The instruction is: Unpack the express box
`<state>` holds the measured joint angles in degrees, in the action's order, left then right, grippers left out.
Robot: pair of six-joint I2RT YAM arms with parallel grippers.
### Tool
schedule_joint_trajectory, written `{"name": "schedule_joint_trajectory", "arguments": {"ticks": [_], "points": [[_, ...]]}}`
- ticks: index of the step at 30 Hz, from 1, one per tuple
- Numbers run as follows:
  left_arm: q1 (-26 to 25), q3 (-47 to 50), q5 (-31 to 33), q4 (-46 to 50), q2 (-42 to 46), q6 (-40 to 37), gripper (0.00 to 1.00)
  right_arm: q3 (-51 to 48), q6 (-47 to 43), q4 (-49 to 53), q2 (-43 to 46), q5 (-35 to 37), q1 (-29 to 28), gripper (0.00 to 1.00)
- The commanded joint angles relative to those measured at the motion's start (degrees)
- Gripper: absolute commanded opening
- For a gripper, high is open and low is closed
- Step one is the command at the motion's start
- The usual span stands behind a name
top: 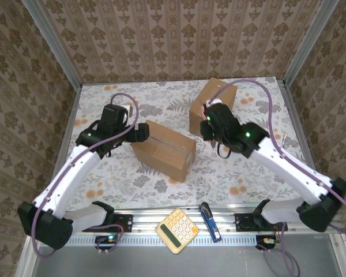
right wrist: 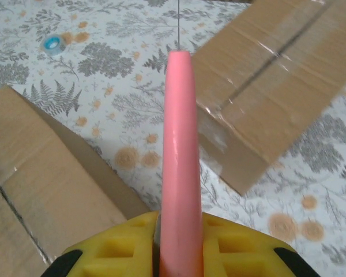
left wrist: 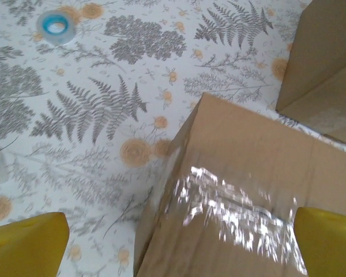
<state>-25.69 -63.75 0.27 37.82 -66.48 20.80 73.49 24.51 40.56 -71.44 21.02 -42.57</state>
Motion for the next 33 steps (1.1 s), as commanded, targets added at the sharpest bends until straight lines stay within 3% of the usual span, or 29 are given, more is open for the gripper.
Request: {"name": "schedule_joint_trajectory", "arguments": {"ticks": [1, 6, 11, 22, 33], "points": [[2.49, 1.55, -7.80, -9.67, -2.39, -3.24, 1.00, -5.99, 9.02, 2.82, 3.72, 8.56, -3.46, 0.00], [3.86, 4.79, -12.42, -17.52, -5.00, -3.70, 1.00, -12.69, 13.41, -0.38, 3.96, 10.78, -8.35, 0.00], [4.24, 7.46, -13.55, -20.70, -6.77, -4.19, 1.00, -16.20, 14.58, -5.81, -0.07, 9.66, -9.02, 0.00], [4.32, 12.69, -15.74, -25.44, -7.70, -3.49, 1.00, -12.66, 11.85, -12.59, -11.28, 9.59, -8.11, 0.00], [4.08, 16.94, -17.33, -30.29, -7.18, -2.47, 1.00, -9.76, 8.85, -14.34, -13.96, 6.39, -3.30, 0.00]]}}
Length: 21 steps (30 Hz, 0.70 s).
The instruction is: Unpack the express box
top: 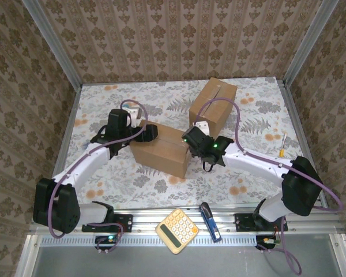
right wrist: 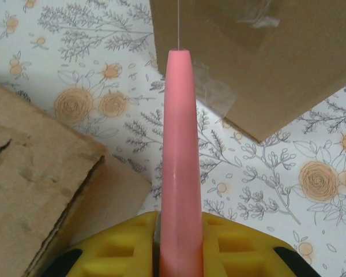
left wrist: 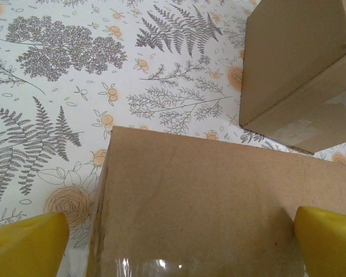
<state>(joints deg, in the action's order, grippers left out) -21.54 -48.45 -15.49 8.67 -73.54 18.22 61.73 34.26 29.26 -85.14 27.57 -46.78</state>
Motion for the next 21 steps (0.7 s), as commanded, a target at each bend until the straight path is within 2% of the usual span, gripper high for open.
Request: {"name": "schedule_joint_trajectory", "arguments": {"ticks": [1, 13, 21], "points": [[-0.15, 2.09, -1.33, -1.60, 0.04, 0.36, 1.00, 1.99, -1.21, -3.27, -0.29, -0.57, 1.35, 0.00], [-5.07, 6.39, 10.69, -3.39, 2.15, 1.73, 1.00, 3.28, -4.76, -6.64, -3.35, -5.55, 5.31, 0.00], [-6.63, 9.41, 13.45, -3.10, 3.49, 3.93, 1.00, 4.64, -4.79, -4.87, -3.19, -5.50, 5.61, 0.00]]}}
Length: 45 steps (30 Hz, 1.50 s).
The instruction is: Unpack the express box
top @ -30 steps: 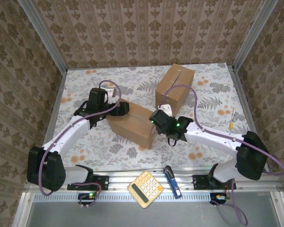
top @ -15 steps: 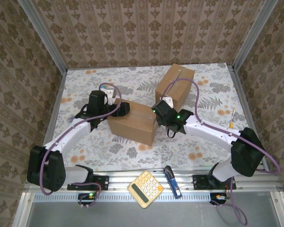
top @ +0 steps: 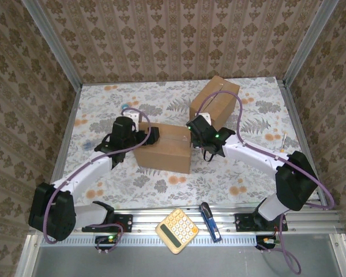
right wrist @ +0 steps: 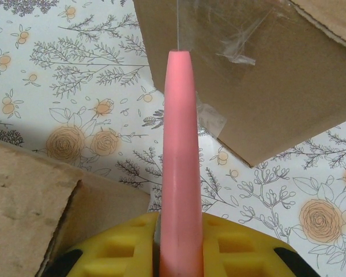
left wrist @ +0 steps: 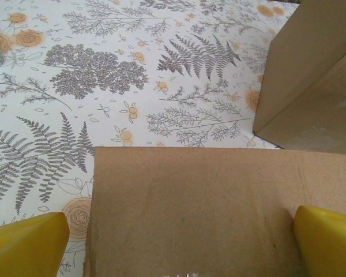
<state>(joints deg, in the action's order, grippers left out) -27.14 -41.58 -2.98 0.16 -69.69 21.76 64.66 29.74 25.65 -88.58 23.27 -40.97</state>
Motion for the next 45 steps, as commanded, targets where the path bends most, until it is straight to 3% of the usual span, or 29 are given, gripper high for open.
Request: {"name": "schedule_joint_trajectory", "arguments": {"ticks": [1, 8, 13, 16, 21, 27, 32, 45], "points": [[-1.01, 2.69, 1.34, 5.98, -0.51, 0.56, 1.00, 1.26, 0.09, -1.15, 1.02, -1.25, -0.25, 0.00], [-0.91, 0.91, 2.57, 10.92, -2.56, -0.13, 1.00, -2.52, 0.96, 3.21, 11.14, -1.84, -0.43, 0.00], [-0.91, 1.42, 3.49, 10.74, -3.09, -0.37, 1.00, -5.52, 0.81, 8.06, 20.42, -6.16, -0.25, 0.00], [-0.99, 1.72, 3.84, 10.58, -3.08, -0.27, 1.00, -7.25, 2.69, 10.16, 24.67, -13.28, 0.64, 0.00], [-0.99, 1.80, 4.17, 11.89, -3.24, -0.66, 1.00, -12.89, 9.54, 7.10, 30.35, -31.75, 4.92, 0.00], [-0.99, 2.14, 4.54, 13.38, -3.02, -1.35, 1.00, -16.01, 13.02, 6.94, 33.42, -41.43, 7.48, 0.00], [-0.99, 2.81, 4.38, 12.82, -2.39, -0.82, 1.00, -16.75, 14.56, 5.49, 32.67, -45.42, 7.53, 0.00], [-1.00, 3.35, 4.26, 12.43, -2.03, -0.42, 1.00, -16.08, 16.27, 3.00, 31.05, -45.25, 6.41, 0.00]]}}
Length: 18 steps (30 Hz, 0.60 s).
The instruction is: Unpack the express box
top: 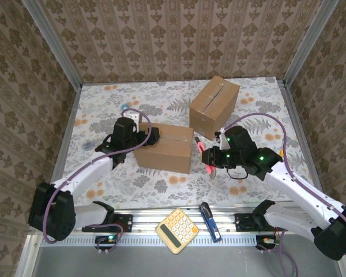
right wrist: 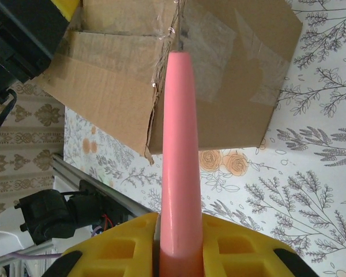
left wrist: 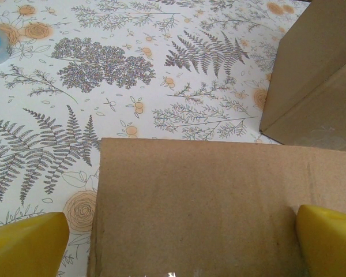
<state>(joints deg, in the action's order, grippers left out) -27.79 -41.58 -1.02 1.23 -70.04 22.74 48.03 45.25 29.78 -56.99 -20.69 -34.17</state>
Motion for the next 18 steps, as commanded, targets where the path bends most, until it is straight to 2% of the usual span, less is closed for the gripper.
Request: {"name": "schedule_joint_trajectory", "arguments": {"ticks": [1, 18], "points": [[-0.33, 3.40, 2.29, 11.31, -1.68, -1.37, 1.00, 0.64, 0.76, -1.04, -0.69, -1.20, -0.37, 0.00], [-0.38, 3.70, 1.83, 10.63, -1.97, -1.05, 1.00, 1.60, 1.14, -2.09, -1.82, -0.94, -0.63, 0.00]]}}
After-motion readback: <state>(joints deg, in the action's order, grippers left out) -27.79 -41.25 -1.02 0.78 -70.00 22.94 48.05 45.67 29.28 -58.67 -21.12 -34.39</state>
